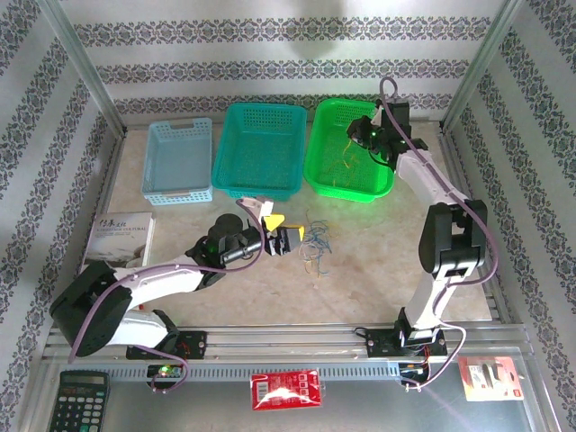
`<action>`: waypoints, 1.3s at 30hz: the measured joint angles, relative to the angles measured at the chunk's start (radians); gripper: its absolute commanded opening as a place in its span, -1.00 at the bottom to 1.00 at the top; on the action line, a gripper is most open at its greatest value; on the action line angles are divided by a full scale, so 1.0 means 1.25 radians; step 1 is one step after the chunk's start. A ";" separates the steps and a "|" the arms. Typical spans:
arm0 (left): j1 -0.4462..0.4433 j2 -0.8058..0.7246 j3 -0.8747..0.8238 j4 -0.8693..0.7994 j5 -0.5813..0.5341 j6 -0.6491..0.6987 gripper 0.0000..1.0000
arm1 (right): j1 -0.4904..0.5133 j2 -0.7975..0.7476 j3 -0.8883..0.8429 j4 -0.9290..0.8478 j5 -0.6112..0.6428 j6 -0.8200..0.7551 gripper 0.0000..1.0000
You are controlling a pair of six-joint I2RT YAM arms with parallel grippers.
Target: Untangle the cables
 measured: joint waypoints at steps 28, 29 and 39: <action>0.000 -0.263 0.018 -0.348 -0.182 0.012 1.00 | 0.107 -0.108 -0.019 -0.172 0.092 -0.136 -0.02; 0.000 -0.266 0.018 -0.364 -0.190 0.012 1.00 | 0.117 -0.125 -0.026 -0.179 0.094 -0.139 -0.02; 0.001 -0.262 0.076 -0.510 -0.224 -0.009 1.00 | 0.153 -0.248 -0.061 -0.280 0.103 -0.178 -0.02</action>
